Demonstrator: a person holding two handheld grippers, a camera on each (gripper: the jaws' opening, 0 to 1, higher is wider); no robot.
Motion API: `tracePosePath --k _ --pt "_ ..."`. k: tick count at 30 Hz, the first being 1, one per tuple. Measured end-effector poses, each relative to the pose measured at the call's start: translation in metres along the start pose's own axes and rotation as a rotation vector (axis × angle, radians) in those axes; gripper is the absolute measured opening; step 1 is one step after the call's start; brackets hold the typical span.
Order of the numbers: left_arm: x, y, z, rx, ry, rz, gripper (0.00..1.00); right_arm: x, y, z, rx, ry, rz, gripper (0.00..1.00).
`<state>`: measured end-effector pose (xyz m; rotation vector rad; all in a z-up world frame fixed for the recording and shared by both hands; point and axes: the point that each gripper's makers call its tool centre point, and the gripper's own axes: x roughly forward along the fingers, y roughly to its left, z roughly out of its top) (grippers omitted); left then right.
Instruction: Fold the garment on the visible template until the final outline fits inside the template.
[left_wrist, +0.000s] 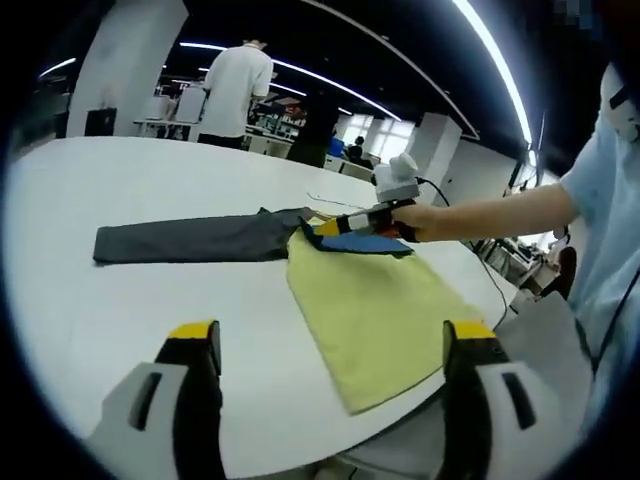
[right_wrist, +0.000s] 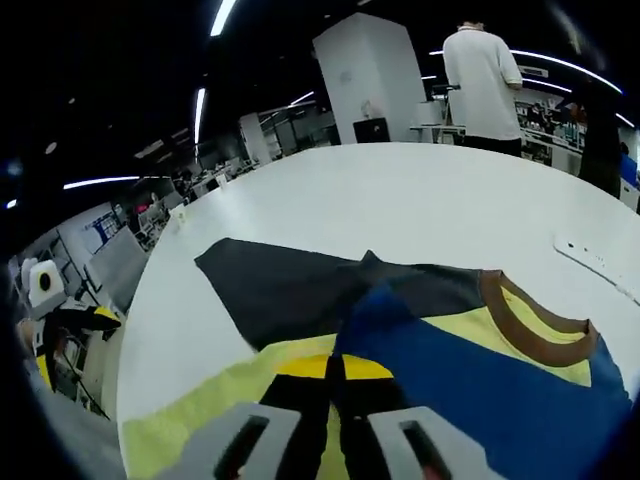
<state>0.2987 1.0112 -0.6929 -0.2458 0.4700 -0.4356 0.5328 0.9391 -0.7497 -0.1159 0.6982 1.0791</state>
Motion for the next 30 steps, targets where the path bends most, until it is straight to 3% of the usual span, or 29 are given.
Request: tracePosePath --k 2,6,9,11,16,25,30 --pt "0.001 0.0 -0.002 0.017 0.018 -0.007 0.89 -0.005 0.001 0.001 -0.004 -0.013 0.001 0.09" --pt "0.004 0.0 -0.004 0.04 0.036 -0.018 0.89 -0.019 0.0 0.001 0.005 -0.026 0.016 0.14" --pt "0.005 0.0 -0.003 0.049 0.038 -0.028 0.89 -0.027 -0.003 0.001 0.014 -0.027 0.026 0.26" --pt "0.006 -0.001 -0.002 0.052 0.039 -0.034 0.89 -0.035 0.004 0.001 -0.002 -0.025 0.085 0.33" --pt "0.009 -0.001 -0.001 0.067 0.045 -0.054 0.89 -0.057 0.003 -0.002 0.006 -0.015 0.118 0.52" --pt "0.014 0.0 -0.002 0.091 0.065 -0.088 0.89 -0.1 -0.024 -0.009 0.094 -0.026 0.104 0.75" --pt "0.014 -0.004 -0.002 0.09 0.066 -0.095 0.89 -0.124 -0.052 -0.015 0.176 -0.053 0.044 0.76"
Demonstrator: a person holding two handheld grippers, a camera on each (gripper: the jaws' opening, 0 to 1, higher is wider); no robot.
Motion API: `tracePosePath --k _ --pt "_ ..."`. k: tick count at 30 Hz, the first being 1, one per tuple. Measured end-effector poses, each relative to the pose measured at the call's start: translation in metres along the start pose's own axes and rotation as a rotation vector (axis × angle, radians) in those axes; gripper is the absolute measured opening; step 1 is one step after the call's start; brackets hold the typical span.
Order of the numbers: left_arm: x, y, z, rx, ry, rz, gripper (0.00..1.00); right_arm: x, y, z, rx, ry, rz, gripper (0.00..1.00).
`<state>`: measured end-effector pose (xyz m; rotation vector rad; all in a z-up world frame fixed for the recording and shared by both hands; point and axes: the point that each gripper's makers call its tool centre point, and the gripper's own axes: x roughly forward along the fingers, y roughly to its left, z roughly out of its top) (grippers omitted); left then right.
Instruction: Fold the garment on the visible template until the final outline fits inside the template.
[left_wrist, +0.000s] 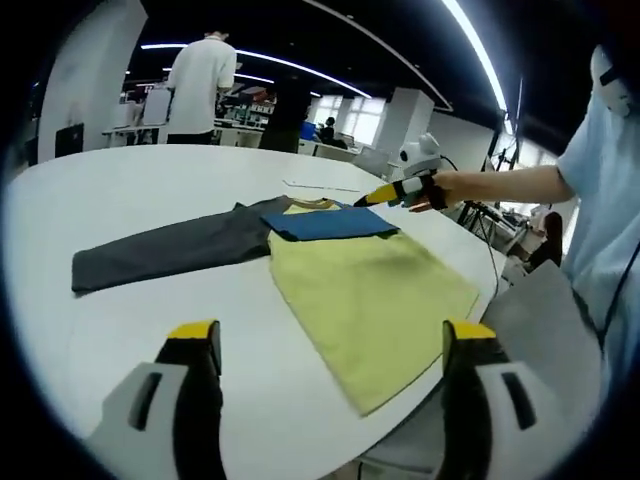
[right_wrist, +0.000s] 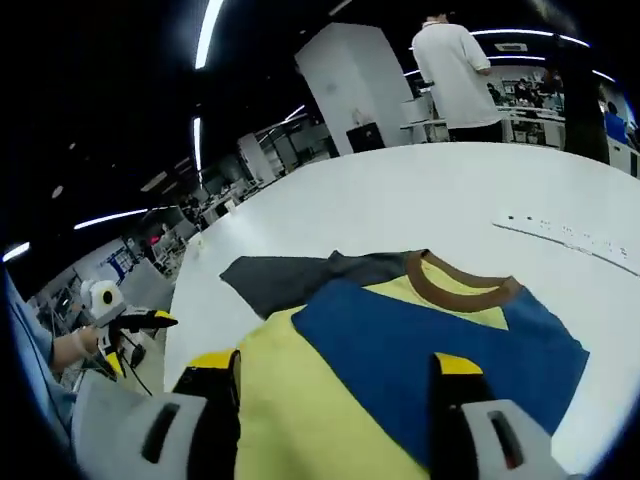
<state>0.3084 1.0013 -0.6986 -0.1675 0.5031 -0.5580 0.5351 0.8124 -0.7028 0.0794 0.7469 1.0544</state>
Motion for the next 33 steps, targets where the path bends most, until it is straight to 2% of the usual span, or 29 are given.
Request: tracePosePath --k 5,11,17,20,21,23,24,27,28,31,32,33 --pt "0.002 -0.004 -0.001 0.005 0.008 -0.014 0.89 -0.024 -0.016 0.001 0.046 -0.027 -0.042 0.75" --pt "0.002 -0.005 -0.001 0.005 0.014 -0.019 0.89 -0.046 -0.03 -0.004 0.055 -0.022 -0.087 0.74" --pt "0.004 -0.007 -0.001 0.004 0.019 -0.02 0.88 -0.062 -0.05 -0.022 0.085 0.016 -0.141 0.67" --pt "0.005 -0.007 -0.003 -0.001 0.024 -0.021 0.88 -0.07 -0.063 -0.032 0.114 0.027 -0.172 0.61" --pt "0.005 -0.007 -0.004 -0.001 0.026 -0.02 0.87 -0.074 -0.07 -0.036 0.14 0.022 -0.207 0.6" --pt "0.006 -0.008 -0.005 -0.001 0.029 -0.02 0.87 -0.077 -0.076 -0.039 0.18 0.005 -0.222 0.58" --pt "0.007 -0.009 -0.006 -0.003 0.028 -0.023 0.87 -0.079 -0.08 -0.045 0.23 0.008 -0.232 0.53" --pt "0.01 -0.011 -0.008 -0.004 0.033 -0.028 0.87 -0.082 -0.087 -0.055 0.305 0.0 -0.238 0.43" --pt "0.011 -0.012 -0.009 -0.005 0.034 -0.029 0.87 -0.083 -0.089 -0.056 0.329 -0.017 -0.243 0.42" --pt "0.012 -0.014 -0.009 -0.005 0.035 -0.034 0.87 -0.087 -0.099 -0.063 0.471 -0.069 -0.289 0.38" --pt "0.013 -0.014 -0.009 -0.006 0.035 -0.035 0.87 -0.087 -0.1 -0.062 0.499 -0.1 -0.269 0.35" --pt "0.013 -0.014 -0.009 -0.006 0.035 -0.035 0.87 -0.088 -0.1 -0.065 0.527 -0.104 -0.266 0.31"
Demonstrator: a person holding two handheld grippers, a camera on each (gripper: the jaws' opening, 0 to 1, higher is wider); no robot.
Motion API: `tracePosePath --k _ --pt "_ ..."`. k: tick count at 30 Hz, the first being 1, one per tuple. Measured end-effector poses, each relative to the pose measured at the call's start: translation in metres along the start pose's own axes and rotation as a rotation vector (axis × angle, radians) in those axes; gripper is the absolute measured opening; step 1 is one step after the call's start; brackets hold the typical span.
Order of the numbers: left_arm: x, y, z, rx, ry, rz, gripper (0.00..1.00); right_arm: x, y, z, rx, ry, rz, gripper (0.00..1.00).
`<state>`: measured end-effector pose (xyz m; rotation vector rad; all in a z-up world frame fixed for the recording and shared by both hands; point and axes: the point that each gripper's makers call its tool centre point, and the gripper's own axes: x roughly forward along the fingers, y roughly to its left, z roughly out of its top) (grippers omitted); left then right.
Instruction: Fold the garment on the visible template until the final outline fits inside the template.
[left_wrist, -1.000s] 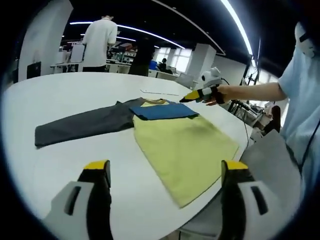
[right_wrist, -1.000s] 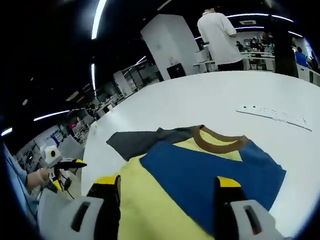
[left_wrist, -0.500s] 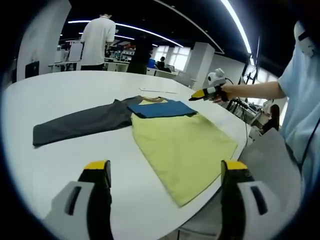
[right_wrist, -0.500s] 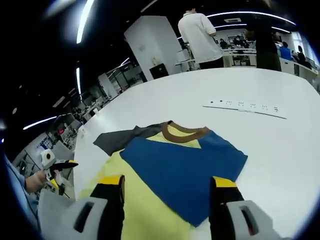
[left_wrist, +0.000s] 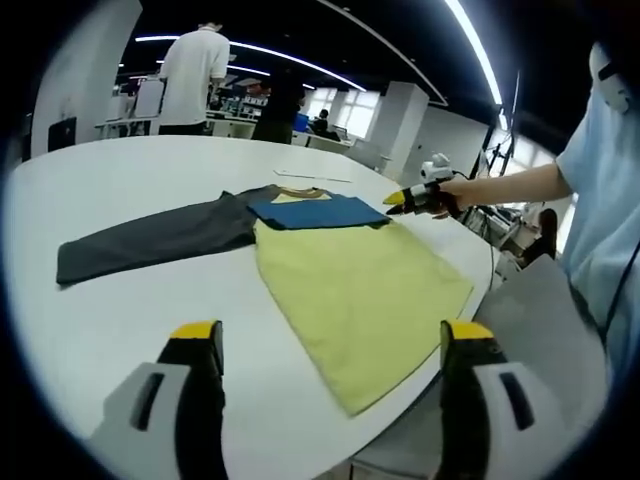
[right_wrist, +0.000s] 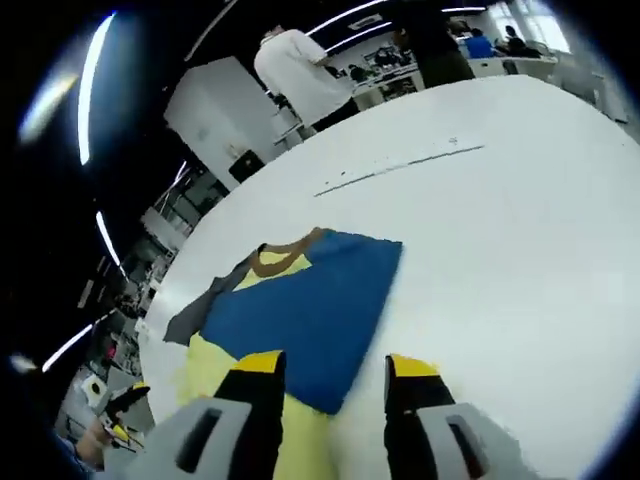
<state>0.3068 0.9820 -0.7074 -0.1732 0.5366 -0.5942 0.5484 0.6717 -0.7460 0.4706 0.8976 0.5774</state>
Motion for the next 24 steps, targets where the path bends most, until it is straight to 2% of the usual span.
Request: tracePosePath --k 1,4,8,12,16,19,22,24 --pt "0.0 0.001 0.0 0.0 0.0 0.0 0.87 0.0 -0.004 -0.002 0.034 -0.007 -0.008 0.29" --pt "0.0 0.002 0.0 -0.001 0.001 0.0 0.86 0.001 -0.008 -0.007 0.041 0.002 -0.004 0.25" --pt "0.0 0.003 -0.002 -0.003 0.006 0.001 0.86 0.003 -0.003 -0.014 0.062 0.018 0.016 0.21" --pt "0.0 0.003 -0.002 -0.005 0.009 0.001 0.86 0.005 -0.001 -0.014 0.076 0.014 0.021 0.18" --pt "0.001 0.003 -0.003 -0.009 0.009 0.002 0.86 0.008 -0.006 -0.014 0.102 0.004 0.01 0.1" --pt "0.001 0.005 -0.006 -0.011 0.012 0.005 0.86 0.009 -0.008 -0.015 0.106 -0.001 0.0 0.0" --pt "0.001 0.005 -0.008 -0.012 0.014 0.005 0.86 0.009 -0.007 -0.012 0.078 -0.02 0.016 0.0" --pt "0.001 0.005 -0.009 -0.016 0.015 0.006 0.86 0.006 -0.01 -0.012 0.051 -0.02 -0.007 0.0"
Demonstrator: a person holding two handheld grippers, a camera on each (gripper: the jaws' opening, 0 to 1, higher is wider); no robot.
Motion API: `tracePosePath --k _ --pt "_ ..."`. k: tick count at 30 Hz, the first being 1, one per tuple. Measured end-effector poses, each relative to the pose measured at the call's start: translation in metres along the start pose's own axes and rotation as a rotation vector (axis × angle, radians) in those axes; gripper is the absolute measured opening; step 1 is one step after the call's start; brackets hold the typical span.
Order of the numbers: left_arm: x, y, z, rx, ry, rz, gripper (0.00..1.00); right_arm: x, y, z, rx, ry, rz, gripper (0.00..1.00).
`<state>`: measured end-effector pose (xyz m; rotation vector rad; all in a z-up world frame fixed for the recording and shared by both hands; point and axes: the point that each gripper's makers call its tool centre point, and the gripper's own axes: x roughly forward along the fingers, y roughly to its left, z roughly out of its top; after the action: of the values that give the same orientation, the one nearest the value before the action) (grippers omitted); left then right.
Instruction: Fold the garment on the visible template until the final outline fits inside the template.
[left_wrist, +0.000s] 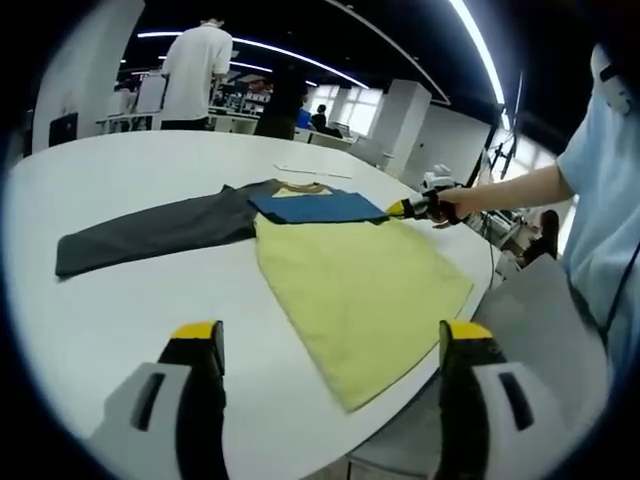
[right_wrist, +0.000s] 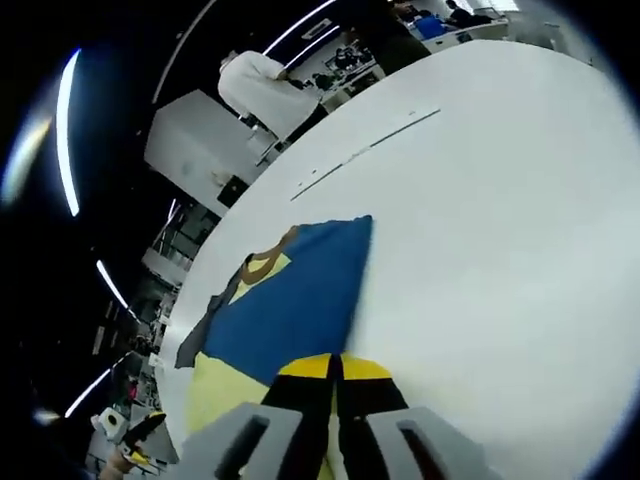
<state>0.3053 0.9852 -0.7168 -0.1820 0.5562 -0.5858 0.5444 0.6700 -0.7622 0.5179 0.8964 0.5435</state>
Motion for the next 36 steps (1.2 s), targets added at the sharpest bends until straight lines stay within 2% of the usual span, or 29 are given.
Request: tracePosePath --k 9,16,22,25,27,29,33,36 --pt "0.001 0.0 -0.001 -0.002 0.001 0.001 0.85 -0.007 -0.001 0.017 -0.039 -0.058 -0.003 0.0" --pt "0.002 0.0 -0.002 -0.009 0.002 0.002 0.85 -0.006 -0.007 0.011 -0.043 -0.034 -0.02 0.0" --pt "0.001 0.002 -0.002 -0.013 0.0 0.003 0.84 -0.011 -0.002 0.012 -0.105 -0.036 0.019 0.0" --pt "0.001 0.002 -0.001 -0.009 0.001 -0.002 0.85 -0.016 0.001 0.011 -0.146 -0.033 0.039 0.04" --pt "0.001 0.003 -0.001 -0.006 0.002 -0.005 0.85 -0.02 0.007 0.01 -0.182 -0.038 0.066 0.13" --pt "0.001 0.004 0.002 -0.016 -0.008 -0.008 0.85 -0.025 0.017 0.009 -0.241 -0.049 0.104 0.26" --pt "0.0 0.009 0.009 -0.023 -0.028 -0.003 0.85 -0.034 0.025 0.005 -0.323 -0.06 0.118 0.57" --pt "0.0 0.012 0.009 -0.03 -0.024 -0.01 0.83 -0.043 0.031 0.002 -0.363 -0.067 0.135 0.71"
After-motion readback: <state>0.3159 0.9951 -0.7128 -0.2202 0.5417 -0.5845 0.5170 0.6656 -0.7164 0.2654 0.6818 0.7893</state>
